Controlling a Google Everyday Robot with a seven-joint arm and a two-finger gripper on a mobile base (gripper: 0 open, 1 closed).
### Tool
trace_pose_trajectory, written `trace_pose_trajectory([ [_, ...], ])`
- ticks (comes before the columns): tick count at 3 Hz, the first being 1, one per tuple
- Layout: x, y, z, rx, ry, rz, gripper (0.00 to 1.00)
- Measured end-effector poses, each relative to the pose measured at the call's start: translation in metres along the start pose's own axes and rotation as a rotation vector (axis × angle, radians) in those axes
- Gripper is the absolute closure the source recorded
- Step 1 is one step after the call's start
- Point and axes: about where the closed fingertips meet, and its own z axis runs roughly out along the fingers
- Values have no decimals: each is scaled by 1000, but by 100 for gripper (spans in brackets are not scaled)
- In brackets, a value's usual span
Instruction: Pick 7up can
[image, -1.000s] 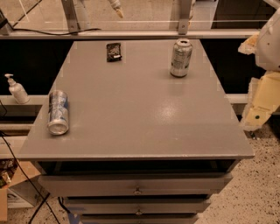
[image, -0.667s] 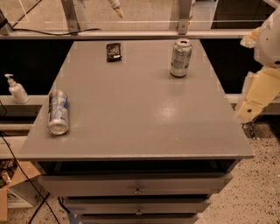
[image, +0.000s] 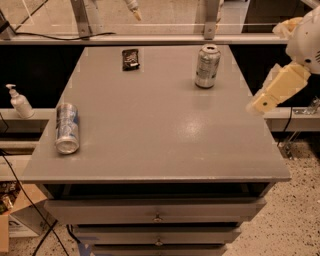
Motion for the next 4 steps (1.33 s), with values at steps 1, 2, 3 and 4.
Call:
trace_pose_trajectory([
  [1,-8,-32,25,-3,-111,4,0],
  [2,-8,-35,29,-7,-119,7,0],
  [3,-5,-38,42,-8,-143,89,0],
  [4,-17,-58,74,7,-216,199,0],
])
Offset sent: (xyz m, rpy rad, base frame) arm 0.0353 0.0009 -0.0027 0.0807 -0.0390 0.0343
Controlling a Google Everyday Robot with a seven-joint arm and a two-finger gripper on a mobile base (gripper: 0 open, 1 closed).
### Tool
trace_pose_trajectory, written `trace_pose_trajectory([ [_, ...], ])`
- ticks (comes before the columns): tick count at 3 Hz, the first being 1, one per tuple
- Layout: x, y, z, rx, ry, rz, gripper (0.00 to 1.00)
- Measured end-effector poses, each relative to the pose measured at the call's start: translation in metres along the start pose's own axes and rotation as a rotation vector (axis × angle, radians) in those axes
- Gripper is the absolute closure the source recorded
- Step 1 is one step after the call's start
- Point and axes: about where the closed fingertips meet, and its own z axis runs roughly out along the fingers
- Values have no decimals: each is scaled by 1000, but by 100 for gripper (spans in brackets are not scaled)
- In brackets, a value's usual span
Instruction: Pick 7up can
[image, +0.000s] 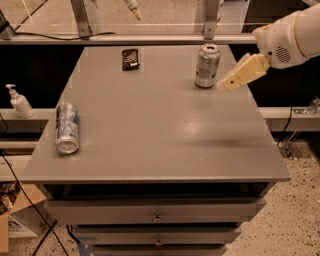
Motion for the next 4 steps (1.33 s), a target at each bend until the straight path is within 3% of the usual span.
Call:
trace_pose_trajectory([
  [2,-12,-33,74,-13,-156,167,0],
  [4,-17,-55,138,-27,-224,275,0],
])
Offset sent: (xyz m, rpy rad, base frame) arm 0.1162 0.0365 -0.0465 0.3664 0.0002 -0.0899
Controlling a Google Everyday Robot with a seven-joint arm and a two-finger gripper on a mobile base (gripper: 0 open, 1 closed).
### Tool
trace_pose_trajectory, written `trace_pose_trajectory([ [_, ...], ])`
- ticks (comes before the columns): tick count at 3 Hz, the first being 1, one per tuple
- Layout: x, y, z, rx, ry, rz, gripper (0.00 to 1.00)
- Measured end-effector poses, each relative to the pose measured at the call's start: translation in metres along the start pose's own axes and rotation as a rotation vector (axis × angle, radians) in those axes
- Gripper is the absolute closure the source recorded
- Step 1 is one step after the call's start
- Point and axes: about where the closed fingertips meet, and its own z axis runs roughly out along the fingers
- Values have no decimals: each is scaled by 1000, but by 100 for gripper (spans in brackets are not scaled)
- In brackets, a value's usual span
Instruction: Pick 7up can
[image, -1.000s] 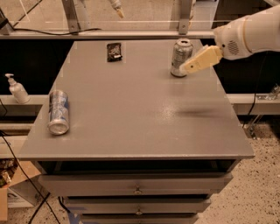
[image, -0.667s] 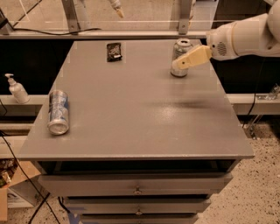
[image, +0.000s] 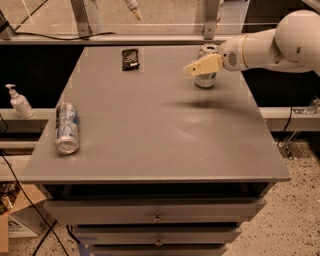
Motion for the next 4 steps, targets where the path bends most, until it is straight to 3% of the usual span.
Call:
trace_pose_trajectory([
  [1,6,-9,14,6,-6,45,16],
  [2,8,-14,16,15,-12,62,40],
  [3,-2,-15,8,38,-19,32,63],
  [4,-39,-14,-16,82,-64,-57,87],
])
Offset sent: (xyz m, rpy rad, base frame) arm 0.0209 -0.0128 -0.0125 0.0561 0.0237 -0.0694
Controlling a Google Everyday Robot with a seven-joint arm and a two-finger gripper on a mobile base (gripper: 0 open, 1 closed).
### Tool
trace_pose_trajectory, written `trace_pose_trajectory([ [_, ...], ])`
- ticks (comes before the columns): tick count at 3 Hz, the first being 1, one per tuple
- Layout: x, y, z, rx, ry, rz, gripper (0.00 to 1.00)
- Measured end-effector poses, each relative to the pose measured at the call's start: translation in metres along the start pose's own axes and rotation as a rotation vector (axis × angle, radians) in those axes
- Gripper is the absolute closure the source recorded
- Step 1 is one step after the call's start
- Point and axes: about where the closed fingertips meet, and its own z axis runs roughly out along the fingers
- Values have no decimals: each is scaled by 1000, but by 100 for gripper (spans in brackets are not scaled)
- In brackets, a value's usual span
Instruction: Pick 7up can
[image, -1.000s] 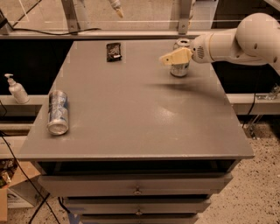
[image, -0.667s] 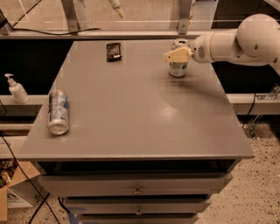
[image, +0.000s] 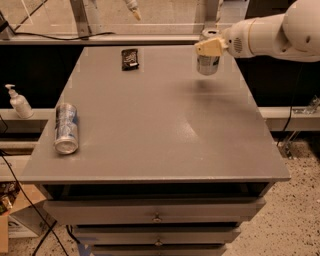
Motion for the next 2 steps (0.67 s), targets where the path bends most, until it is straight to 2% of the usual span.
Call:
trace_pose_trajectory([
  [1,-66,2,-45,57,-101,-141,100],
  [2,-71,4,-46,58,-108,-172,100],
])
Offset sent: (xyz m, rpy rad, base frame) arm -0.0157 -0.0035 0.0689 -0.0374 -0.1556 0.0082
